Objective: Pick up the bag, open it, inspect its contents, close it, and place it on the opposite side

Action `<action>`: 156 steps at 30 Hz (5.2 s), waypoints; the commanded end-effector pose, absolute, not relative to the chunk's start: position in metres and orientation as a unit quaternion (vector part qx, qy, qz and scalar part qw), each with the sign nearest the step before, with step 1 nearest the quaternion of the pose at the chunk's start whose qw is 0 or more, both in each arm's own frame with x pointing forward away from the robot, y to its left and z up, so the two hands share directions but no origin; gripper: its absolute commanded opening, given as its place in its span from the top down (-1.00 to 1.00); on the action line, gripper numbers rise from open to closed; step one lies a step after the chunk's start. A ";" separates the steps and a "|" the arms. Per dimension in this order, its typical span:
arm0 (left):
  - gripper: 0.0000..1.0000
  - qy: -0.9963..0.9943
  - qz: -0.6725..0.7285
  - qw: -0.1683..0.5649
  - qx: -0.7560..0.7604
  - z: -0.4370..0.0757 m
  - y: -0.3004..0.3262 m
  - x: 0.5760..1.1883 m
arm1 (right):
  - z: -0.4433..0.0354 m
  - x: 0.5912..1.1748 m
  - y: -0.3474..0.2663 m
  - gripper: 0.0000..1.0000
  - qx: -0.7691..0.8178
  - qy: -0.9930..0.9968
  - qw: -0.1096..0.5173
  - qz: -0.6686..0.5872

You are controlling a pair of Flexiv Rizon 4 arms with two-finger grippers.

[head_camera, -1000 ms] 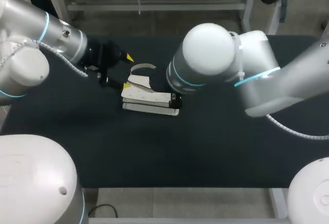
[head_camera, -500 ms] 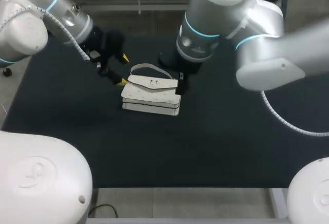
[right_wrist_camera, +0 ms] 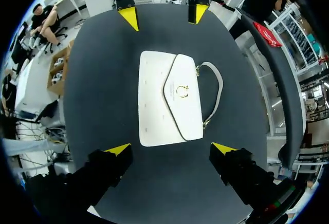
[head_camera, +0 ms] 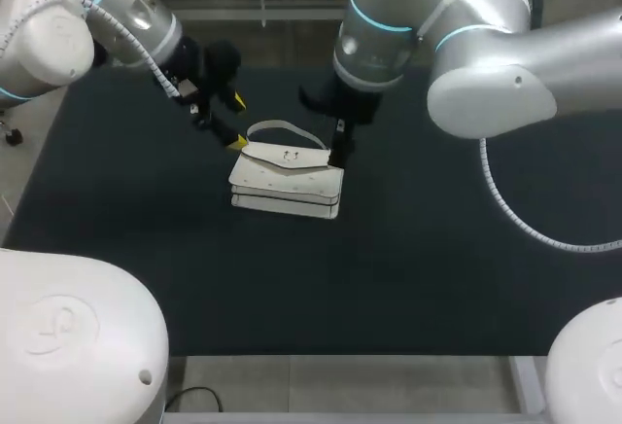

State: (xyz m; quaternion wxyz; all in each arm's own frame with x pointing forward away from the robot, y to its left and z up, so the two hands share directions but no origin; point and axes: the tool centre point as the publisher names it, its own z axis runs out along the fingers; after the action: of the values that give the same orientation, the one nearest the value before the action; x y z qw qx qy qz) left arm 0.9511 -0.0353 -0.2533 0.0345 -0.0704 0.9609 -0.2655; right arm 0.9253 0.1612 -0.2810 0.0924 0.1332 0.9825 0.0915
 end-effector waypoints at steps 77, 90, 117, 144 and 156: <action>0.00 0.589 -0.358 -0.433 -0.581 -0.347 -0.038 0.994 | -0.369 0.955 0.176 -0.53 0.772 0.441 -0.332 0.316; -0.04 0.592 -0.353 -0.436 -0.578 -0.351 -0.045 0.994 | -0.377 0.965 0.182 0.04 0.730 0.465 -0.366 0.342; 1.00 0.593 -0.351 -0.430 -0.583 -0.361 -0.048 0.993 | -0.383 0.960 0.179 0.36 0.697 0.478 -0.391 0.365; -0.95 0.606 -0.374 -0.400 -0.578 -0.343 -0.039 0.970 | -0.368 0.950 0.168 -1.00 0.705 0.494 -0.364 0.356; 0.78 0.614 -0.360 -0.400 -0.577 -0.352 -0.040 0.961 | -0.357 0.954 0.130 -1.00 0.715 0.522 -0.331 0.327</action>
State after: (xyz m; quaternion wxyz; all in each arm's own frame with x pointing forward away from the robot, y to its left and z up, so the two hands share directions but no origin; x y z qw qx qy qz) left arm 0.9627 -0.0397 -0.3509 -0.4020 -0.5755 0.6154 -0.3584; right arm 0.9547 0.1368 -0.3650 -0.3358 0.7101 0.5177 0.3390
